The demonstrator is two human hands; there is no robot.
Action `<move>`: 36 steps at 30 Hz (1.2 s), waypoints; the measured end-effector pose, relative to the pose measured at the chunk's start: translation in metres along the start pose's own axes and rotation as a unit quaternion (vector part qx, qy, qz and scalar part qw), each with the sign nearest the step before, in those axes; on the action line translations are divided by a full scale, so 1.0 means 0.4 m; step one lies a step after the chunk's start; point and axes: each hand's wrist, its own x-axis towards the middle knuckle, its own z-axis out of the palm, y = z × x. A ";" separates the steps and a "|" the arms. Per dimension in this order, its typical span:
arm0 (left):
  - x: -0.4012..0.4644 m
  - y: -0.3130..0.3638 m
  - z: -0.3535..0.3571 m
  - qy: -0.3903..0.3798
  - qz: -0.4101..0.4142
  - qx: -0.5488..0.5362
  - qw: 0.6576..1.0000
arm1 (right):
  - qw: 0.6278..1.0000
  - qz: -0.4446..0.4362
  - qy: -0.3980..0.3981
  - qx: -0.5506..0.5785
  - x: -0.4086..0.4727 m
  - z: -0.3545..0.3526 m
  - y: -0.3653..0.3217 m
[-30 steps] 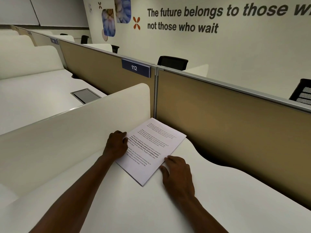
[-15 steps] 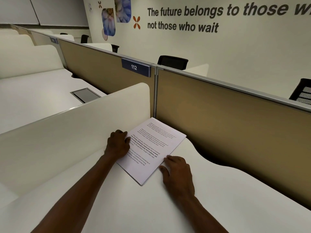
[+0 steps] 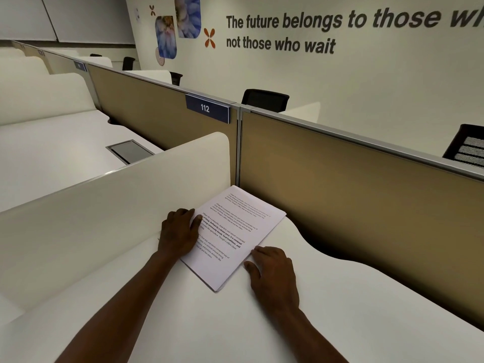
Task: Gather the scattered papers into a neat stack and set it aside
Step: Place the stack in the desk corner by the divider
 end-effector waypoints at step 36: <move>-0.020 -0.002 0.028 0.111 -0.030 -0.024 0.993 | 0.986 0.146 -0.019 -0.073 0.264 0.011 0.102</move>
